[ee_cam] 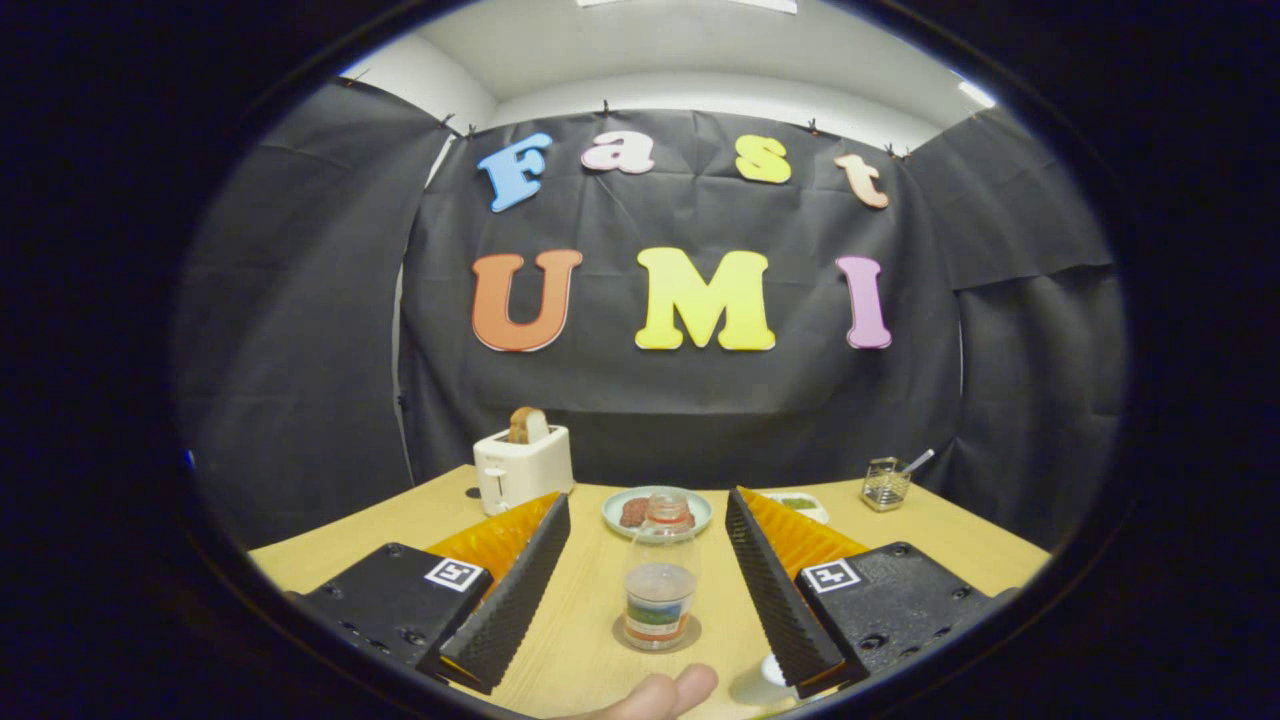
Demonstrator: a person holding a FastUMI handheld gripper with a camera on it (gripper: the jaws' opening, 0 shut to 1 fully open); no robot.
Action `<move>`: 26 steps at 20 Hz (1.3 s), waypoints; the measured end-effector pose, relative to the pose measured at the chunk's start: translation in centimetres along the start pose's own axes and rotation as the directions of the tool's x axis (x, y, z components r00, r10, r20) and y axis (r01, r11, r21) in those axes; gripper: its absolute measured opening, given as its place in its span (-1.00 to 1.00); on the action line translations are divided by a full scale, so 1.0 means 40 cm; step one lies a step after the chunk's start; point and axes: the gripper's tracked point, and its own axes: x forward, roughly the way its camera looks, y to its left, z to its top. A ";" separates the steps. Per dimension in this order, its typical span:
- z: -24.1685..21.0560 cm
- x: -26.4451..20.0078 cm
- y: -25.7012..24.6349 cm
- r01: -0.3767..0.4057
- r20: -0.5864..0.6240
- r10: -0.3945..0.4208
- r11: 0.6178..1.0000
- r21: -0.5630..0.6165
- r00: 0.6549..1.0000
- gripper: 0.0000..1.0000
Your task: Take the bottle from table, then pour the juice into the cup, finally place the bottle on the coaster
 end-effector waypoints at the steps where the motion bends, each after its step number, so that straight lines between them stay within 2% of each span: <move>1: 0.025 -0.032 -0.002 0.001 -0.005 -0.001 1.000 0.000 1.000 1.00; 6: 0.184 -0.179 -0.006 -0.027 0.024 0.026 0.999 0.037 0.999 1.00; 10: 0.279 -0.246 -0.033 0.025 0.052 -0.026 1.000 0.017 0.998 1.00; 12: 0.294 -0.272 -0.014 0.003 0.050 -0.004 1.000 0.016 0.999 1.00; 16: 0.324 -0.329 -0.045 0.028 0.032 -0.029 0.999 0.021 0.999 1.00; 20: 0.348 -0.379 -0.060 -0.003 0.038 -0.001 0.994 0.107 0.999 1.00; 24: 0.325 -0.426 -0.114 0.053 -0.006 -0.052 0.992 0.113 0.999 0.95; 26: 0.309 -0.430 -0.108 0.044 -0.028 -0.041 0.994 0.103 0.999 0.95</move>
